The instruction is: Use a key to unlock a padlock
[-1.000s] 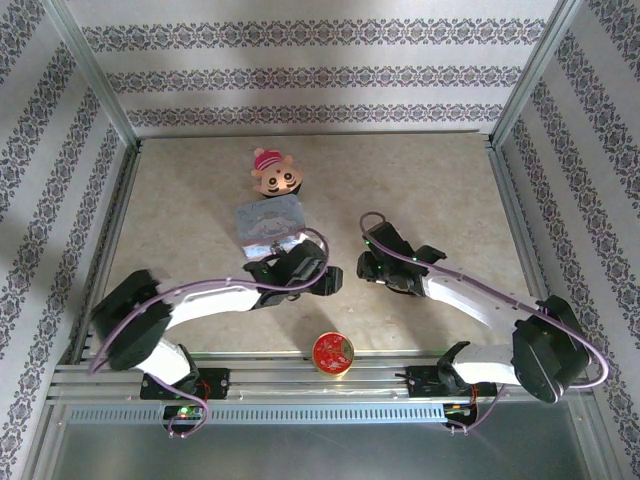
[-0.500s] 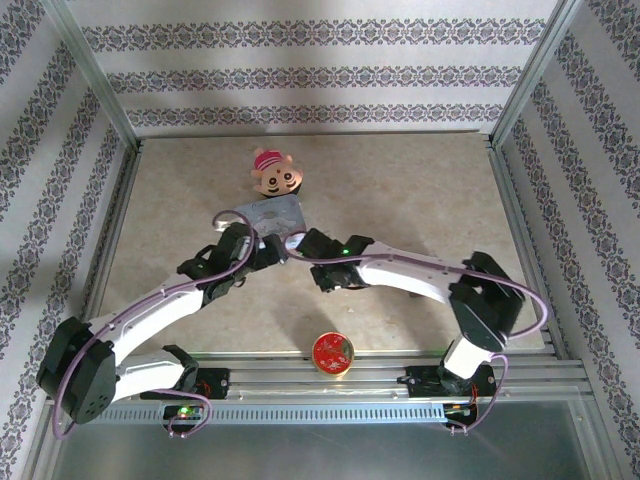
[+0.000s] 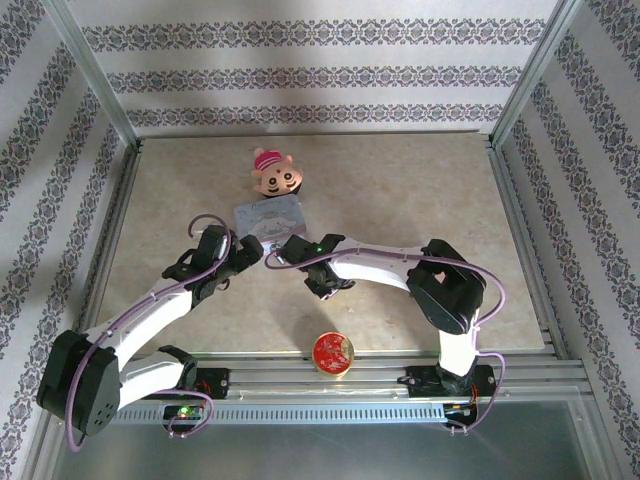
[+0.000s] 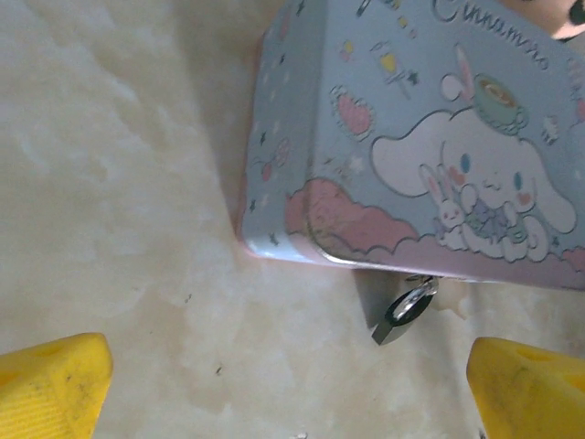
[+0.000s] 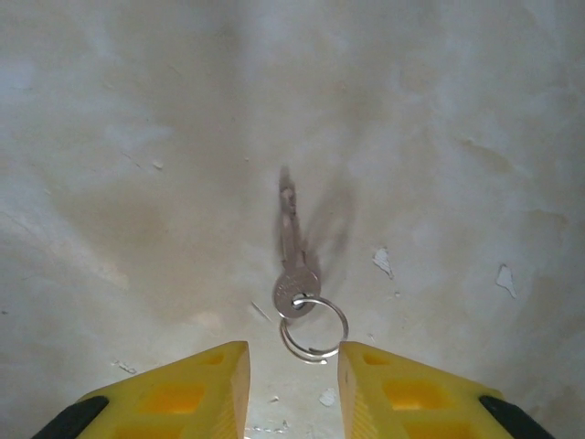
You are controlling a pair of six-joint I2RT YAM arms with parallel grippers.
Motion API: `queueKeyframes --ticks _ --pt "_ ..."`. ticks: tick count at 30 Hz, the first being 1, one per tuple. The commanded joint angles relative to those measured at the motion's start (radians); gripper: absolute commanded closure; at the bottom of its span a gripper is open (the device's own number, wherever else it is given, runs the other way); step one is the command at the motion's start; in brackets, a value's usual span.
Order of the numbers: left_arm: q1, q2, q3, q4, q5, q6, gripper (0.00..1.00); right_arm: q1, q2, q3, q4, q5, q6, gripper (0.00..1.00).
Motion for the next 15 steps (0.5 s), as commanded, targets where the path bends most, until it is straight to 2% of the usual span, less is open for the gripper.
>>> queueKeyframes --ticks 1,15 --pt "0.018 0.0 -0.007 0.025 0.026 -0.027 0.01 0.005 0.029 0.038 -0.034 -0.007 -0.042 0.68" --pt "0.039 0.014 -0.027 0.047 0.055 -0.041 0.01 -0.018 0.117 0.08 -0.049 -0.018 -0.073 0.65"
